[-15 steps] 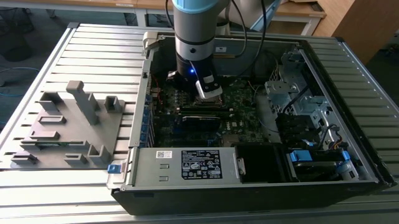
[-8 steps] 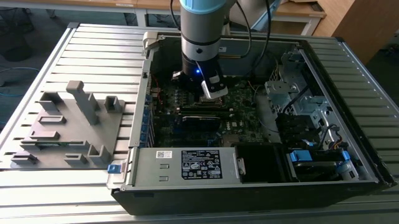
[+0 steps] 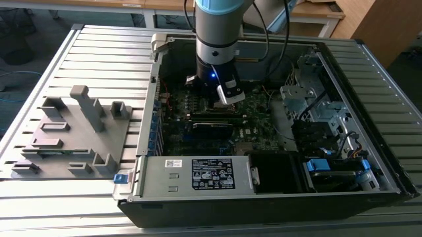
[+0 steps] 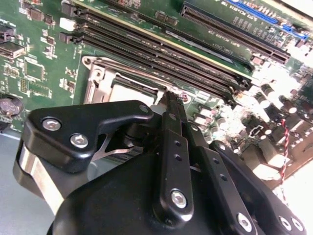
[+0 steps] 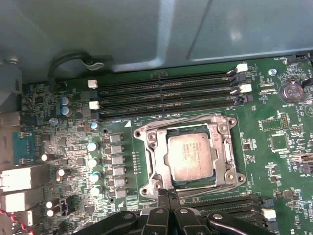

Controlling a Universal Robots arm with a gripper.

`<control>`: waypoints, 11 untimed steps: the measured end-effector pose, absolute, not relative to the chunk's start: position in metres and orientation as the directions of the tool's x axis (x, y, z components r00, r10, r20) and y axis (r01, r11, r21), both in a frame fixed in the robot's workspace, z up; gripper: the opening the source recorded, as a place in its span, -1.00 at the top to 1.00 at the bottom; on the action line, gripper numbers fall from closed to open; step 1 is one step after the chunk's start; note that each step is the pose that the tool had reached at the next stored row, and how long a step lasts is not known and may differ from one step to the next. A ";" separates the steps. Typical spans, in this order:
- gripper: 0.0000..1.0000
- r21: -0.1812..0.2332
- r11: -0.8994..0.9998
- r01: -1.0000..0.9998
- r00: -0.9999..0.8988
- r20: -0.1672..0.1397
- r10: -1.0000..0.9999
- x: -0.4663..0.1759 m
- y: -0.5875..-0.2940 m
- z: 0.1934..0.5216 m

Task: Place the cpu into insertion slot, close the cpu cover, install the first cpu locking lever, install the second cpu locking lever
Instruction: 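Install the second cpu locking lever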

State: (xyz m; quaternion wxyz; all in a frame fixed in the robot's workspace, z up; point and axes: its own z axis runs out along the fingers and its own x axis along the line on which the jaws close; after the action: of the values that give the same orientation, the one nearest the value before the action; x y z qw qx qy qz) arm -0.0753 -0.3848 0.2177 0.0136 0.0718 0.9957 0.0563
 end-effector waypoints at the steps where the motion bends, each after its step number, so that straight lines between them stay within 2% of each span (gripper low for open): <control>1: 0.80 0.113 0.983 0.142 -0.989 -0.019 0.145 -0.075 -0.384 0.218; 11: 0.80 0.106 0.984 0.143 -0.989 -0.020 0.146 -0.063 -0.378 0.216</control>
State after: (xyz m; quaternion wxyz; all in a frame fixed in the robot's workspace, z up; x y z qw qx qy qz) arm -0.0626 -0.3779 0.2163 0.0140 0.0728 0.9959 0.0520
